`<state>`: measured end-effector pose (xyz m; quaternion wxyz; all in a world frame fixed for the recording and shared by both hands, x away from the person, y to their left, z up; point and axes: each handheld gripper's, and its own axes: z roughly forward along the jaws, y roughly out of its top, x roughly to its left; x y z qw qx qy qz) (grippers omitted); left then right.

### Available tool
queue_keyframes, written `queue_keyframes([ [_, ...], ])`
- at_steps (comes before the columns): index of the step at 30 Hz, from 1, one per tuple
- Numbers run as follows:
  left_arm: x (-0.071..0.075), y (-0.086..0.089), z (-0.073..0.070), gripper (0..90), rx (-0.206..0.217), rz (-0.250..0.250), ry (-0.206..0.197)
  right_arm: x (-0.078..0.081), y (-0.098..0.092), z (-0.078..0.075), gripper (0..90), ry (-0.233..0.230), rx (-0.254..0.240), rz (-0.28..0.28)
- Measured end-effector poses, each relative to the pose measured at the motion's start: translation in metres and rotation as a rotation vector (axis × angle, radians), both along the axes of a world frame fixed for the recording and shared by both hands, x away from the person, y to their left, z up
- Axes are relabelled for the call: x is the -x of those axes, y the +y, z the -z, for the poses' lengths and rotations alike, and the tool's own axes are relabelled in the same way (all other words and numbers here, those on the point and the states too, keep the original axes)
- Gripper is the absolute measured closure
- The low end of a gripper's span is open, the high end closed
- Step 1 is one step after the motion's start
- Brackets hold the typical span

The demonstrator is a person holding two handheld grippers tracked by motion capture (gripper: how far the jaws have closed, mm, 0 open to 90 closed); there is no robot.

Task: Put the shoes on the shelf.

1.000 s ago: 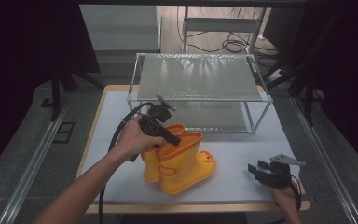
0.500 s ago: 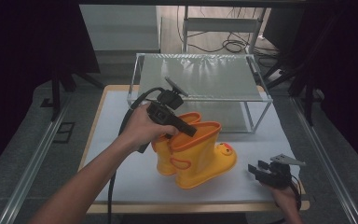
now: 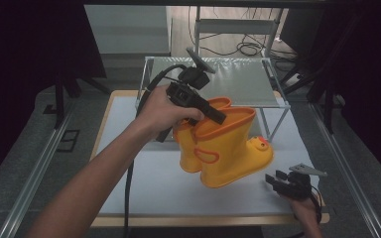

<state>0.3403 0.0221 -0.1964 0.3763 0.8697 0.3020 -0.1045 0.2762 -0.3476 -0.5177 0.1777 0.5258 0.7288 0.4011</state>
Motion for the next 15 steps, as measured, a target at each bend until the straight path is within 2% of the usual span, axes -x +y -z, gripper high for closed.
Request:
queue_keyframes([
  [6, -0.011, 0.002, -0.025, 82.1, 0.029, -0.026, -0.011, 0.0, -0.001, 0.0, 46.6, 0.001, -0.003, 0.005],
  [15, -0.037, 0.007, -0.054, 82.1, 0.075, -0.104, -0.012, 0.0, -0.003, 0.0, 46.7, -0.002, -0.002, 0.015],
])
